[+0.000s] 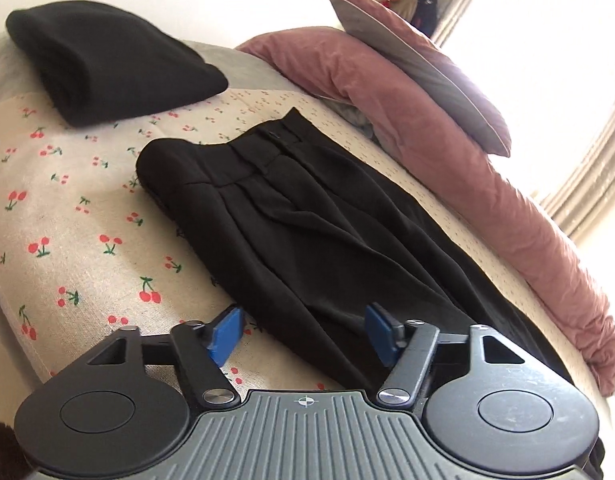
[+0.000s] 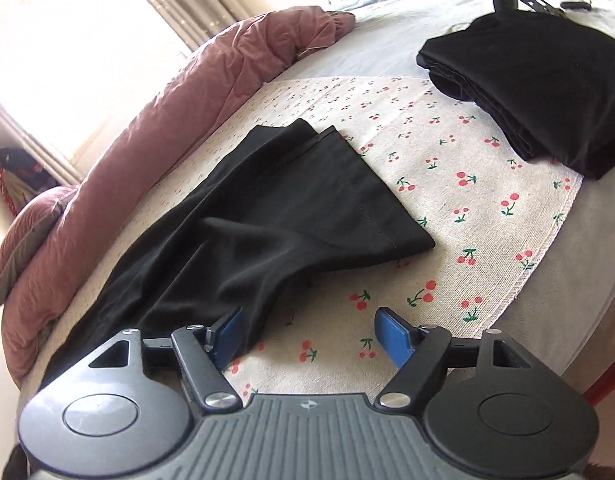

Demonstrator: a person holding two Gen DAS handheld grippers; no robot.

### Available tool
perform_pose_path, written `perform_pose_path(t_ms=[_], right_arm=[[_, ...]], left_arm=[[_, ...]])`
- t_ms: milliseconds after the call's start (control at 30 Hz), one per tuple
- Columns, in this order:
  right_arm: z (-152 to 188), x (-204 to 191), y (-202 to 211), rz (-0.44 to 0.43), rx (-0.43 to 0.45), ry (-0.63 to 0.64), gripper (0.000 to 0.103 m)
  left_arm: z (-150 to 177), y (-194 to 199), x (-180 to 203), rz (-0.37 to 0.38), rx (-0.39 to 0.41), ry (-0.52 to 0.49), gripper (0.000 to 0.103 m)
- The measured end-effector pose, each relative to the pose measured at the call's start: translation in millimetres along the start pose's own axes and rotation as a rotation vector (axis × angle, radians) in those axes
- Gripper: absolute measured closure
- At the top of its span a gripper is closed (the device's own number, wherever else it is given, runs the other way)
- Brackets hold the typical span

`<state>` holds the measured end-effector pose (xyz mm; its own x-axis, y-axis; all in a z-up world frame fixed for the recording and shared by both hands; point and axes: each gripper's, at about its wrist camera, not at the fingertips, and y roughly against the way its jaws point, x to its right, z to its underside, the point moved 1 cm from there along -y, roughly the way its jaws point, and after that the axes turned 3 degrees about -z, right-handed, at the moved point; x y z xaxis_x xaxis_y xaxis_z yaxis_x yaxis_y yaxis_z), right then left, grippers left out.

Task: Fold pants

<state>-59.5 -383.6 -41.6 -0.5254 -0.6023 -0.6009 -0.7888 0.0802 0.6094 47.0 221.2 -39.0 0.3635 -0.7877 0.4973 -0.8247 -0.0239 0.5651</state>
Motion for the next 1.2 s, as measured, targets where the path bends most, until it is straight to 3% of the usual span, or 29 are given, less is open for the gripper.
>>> perform_pose_path(t_ms=[67, 167, 233, 367, 433, 567, 700, 867, 1033, 1133, 1167, 1200], right_arm=[[-4, 5, -3, -0.019, 0.014, -0.057, 0.034], [-13, 13, -10, -0.052, 0.025, -0.143, 0.039], [-19, 19, -15, -0.05, 0.031, -0.185, 0.048], [-33, 27, -25, -0.01, 0.033, -0.185, 0.1], [-39, 26, -26, 0.021, 0.041, -0.149, 0.1], [-59, 9, -3, 0.077, 0.142, 0.003, 0.101], [-74, 2, 17, 0.099, 0.164, 0.074, 0.102], [-64, 12, 23, 0.149, 0.102, 0.132, 0.102], [-51, 28, 6, 0.241, -0.003, 0.154, 0.102], [-46, 28, -2, 0.279, -0.048, 0.208, 0.101], [-47, 24, 0, 0.283, -0.051, 0.224, 0.088], [-49, 20, 4, 0.292, -0.043, 0.236, 0.068]], left_arm=[[0, -2, -6, 0.001, 0.017, 0.048, 0.067], [-4, -8, -12, 0.008, 0.033, 0.105, 0.082], [-7, -10, -15, -0.005, 0.034, 0.119, 0.093], [-14, -11, -5, -0.05, 0.038, 0.005, 0.103], [-19, -6, 0, -0.068, 0.048, -0.059, 0.103], [-39, 17, 6, -0.109, 0.109, -0.167, 0.103], [-60, 36, -1, -0.094, 0.074, -0.216, 0.103], [-55, 48, -17, -0.111, -0.031, -0.271, 0.102], [-34, 26, -34, -0.18, -0.177, -0.341, 0.099], [-34, 26, -32, -0.196, -0.187, -0.362, 0.093], [-35, 28, -29, -0.213, -0.185, -0.373, 0.086], [-35, 31, -23, -0.25, -0.184, -0.399, 0.081]])
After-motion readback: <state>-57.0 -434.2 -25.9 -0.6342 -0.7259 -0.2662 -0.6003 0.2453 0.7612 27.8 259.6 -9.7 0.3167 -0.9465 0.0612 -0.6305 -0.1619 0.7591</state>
